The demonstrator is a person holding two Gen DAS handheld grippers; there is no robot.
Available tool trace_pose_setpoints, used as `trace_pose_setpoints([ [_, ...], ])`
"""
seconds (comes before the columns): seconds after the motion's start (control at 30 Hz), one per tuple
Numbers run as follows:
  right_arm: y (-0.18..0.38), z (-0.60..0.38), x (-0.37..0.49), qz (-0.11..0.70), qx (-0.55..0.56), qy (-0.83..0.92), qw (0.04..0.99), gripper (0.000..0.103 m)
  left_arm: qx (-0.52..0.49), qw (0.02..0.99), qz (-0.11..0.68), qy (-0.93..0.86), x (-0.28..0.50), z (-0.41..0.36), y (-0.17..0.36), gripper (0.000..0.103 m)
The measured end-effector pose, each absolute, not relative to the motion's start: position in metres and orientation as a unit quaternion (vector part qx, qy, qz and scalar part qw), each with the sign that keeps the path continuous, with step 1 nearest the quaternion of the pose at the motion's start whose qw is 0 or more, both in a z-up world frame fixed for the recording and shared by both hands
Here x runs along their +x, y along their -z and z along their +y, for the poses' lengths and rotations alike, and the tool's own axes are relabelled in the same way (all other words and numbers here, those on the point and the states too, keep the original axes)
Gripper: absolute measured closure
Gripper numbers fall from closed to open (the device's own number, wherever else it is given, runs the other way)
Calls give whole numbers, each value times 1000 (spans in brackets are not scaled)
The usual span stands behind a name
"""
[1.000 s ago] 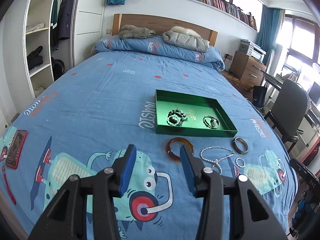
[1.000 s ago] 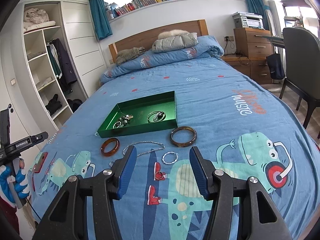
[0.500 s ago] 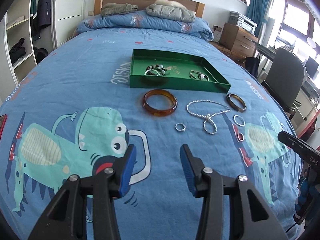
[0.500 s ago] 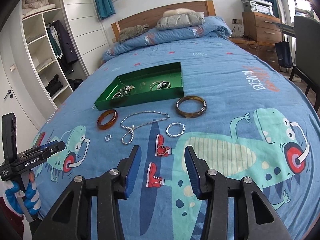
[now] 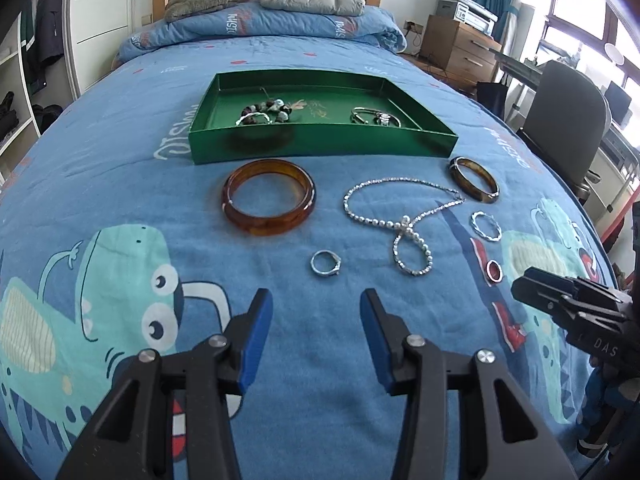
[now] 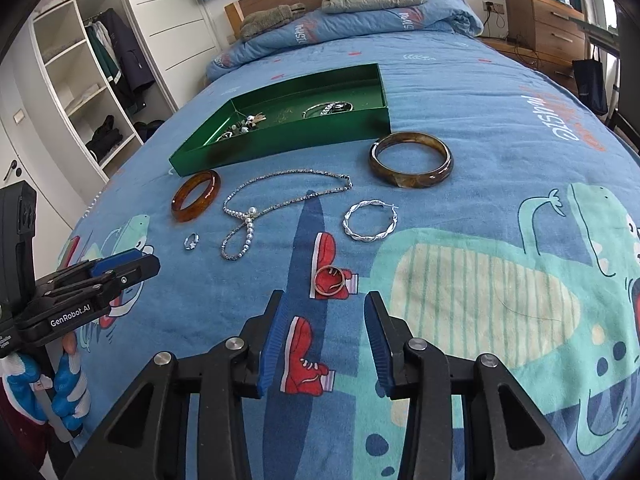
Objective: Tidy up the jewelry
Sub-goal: 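Move the left gripper to a small silver ring while the right gripper approaches another ring, then close the left gripper on its silver ring while the right gripper grasps the other ring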
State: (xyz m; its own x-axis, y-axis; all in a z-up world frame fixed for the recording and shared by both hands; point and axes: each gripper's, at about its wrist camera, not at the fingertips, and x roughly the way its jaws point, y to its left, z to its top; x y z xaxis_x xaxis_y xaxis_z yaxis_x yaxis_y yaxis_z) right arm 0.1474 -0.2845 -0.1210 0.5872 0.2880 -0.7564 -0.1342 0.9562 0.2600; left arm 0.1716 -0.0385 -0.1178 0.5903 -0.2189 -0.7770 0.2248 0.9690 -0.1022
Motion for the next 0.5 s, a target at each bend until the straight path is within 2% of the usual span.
trace_pose_setpoints([
  [0.3, 138, -275, 168, 455, 69, -123, 879, 70, 21, 888, 441, 126, 202, -50, 134, 60],
  [0.37, 139, -274, 171, 455, 65, -122, 880, 74, 33, 888, 442, 125, 206, -55, 139, 60],
  [0.47, 140, -272, 175, 456, 54, -117, 881, 82, 54, 890, 434, 125, 207, -63, 142, 65],
  [0.5, 140, -272, 176, 456, 50, -117, 881, 82, 58, 891, 433, 126, 206, -65, 142, 70],
])
